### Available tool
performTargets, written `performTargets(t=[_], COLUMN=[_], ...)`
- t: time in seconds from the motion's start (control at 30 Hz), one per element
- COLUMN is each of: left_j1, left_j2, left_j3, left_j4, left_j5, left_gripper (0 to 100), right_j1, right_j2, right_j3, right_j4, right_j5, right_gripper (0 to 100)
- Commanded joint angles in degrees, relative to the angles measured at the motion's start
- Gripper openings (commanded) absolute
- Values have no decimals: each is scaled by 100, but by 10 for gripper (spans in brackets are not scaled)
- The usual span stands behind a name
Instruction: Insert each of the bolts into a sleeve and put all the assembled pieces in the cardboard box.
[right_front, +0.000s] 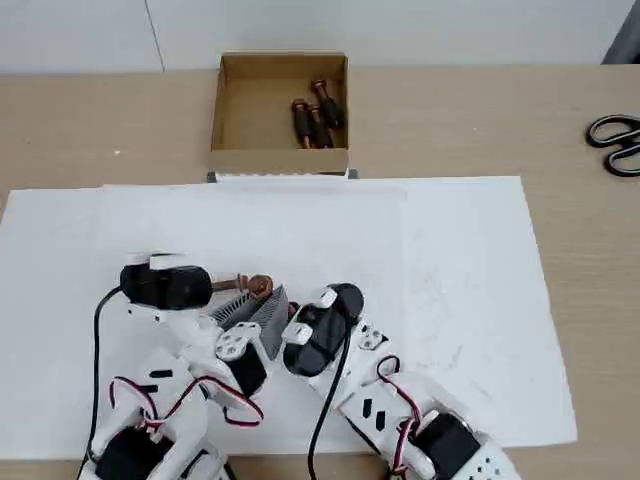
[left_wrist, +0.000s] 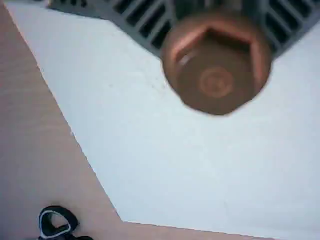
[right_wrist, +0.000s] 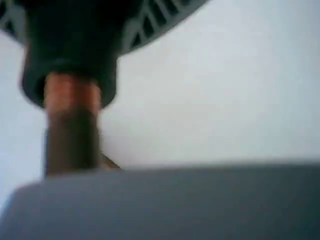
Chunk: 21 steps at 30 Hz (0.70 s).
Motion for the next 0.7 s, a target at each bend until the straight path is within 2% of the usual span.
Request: performTargets(t=[0.0, 0.1, 0.23, 0.47, 0.53, 0.67], left_j1=[185, 185, 185, 193, 158, 132], left_j2=[-18, -18, -18, -18, -26, -26], left_j3=[22, 136, 207, 382, 374, 374], left_j4=[141, 149, 334, 580, 527, 519], left_j5=[-44, -79, -492, -1099, -1108, -1345], left_gripper=[7, 7, 7, 13, 62, 229], right_j1=[66, -75, -330, -365, -365, -338], right_j2=[-84, -84, -84, -84, -84, -84], right_j3=[-431, -554, -633, -642, -642, -642], right_j4=[-338, -338, -338, -338, -338, -330], right_j5=[290, 484, 774, 853, 853, 853], right_gripper=[4, 4, 4, 4, 4, 4])
